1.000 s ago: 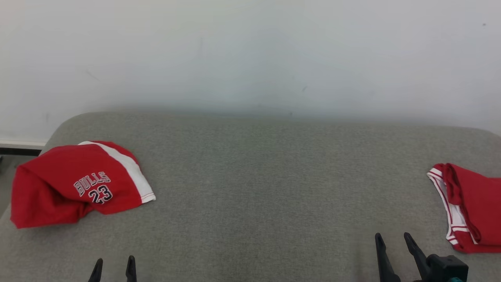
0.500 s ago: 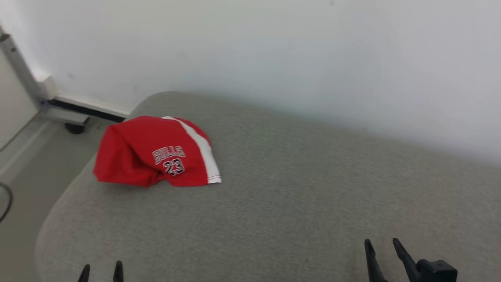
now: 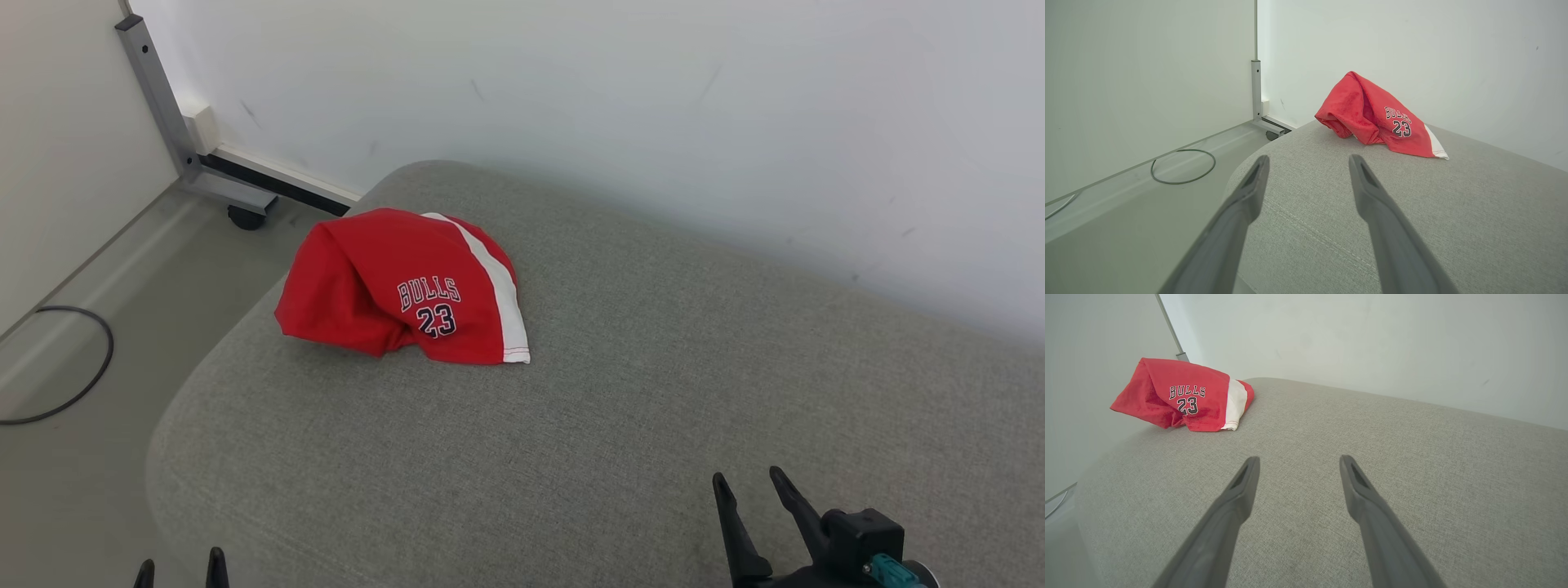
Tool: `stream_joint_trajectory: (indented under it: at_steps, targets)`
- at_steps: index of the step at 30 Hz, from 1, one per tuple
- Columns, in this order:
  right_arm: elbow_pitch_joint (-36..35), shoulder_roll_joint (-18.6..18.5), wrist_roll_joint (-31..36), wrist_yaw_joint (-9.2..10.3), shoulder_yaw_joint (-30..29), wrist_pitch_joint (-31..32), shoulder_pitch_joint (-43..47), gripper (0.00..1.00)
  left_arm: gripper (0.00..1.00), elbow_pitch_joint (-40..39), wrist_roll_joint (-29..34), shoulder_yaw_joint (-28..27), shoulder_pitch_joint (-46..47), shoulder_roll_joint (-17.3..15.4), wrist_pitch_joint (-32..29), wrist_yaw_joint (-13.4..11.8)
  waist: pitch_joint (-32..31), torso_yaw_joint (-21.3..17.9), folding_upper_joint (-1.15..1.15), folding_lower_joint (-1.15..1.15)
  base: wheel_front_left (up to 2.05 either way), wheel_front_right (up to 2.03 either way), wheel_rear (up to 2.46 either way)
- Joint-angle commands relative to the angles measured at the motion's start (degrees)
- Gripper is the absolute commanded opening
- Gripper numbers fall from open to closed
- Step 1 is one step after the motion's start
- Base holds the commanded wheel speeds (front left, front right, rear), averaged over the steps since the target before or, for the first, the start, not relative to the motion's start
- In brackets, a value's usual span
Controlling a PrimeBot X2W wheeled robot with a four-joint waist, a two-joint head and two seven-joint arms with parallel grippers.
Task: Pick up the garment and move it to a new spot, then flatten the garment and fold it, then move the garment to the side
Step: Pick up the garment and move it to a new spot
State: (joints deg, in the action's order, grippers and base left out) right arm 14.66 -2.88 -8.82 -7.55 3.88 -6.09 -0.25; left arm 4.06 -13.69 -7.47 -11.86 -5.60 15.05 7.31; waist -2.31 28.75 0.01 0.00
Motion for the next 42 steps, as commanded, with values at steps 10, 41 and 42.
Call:
stream_joint_trajectory:
  at_steps: [10, 41, 42]
  targets:
    - [0.2, 0.0, 0.8, 0.13, 0.0, -0.4, -0.7, 1.0, 1.0, 2.8, -1.8, 2.9, 4.0, -1.0, -0.4, 0.1, 0.8, 0.4, -0.01, 0.0, 0.0, 0.0, 0.0]
    - [-26.0, -5.2, 8.6, 0.13, 2.1, 11.4, 0.7, 1.0, 1.0, 46.3, -15.1, 5.5, 64.0, -9.5, -26.3, -6.0, 33.7, -19.6, -0.01, 0.0, 0.0, 0.0, 0.0]
    - [-26.1, -5.1, 8.6, 0.13, 2.2, 11.3, 0.7, 1.0, 1.0, 47.0, -15.2, 5.4, 64.3, -9.4, -26.2, -6.5, 34.0, -19.8, -0.01, 0.0, 0.0, 0.0, 0.0]
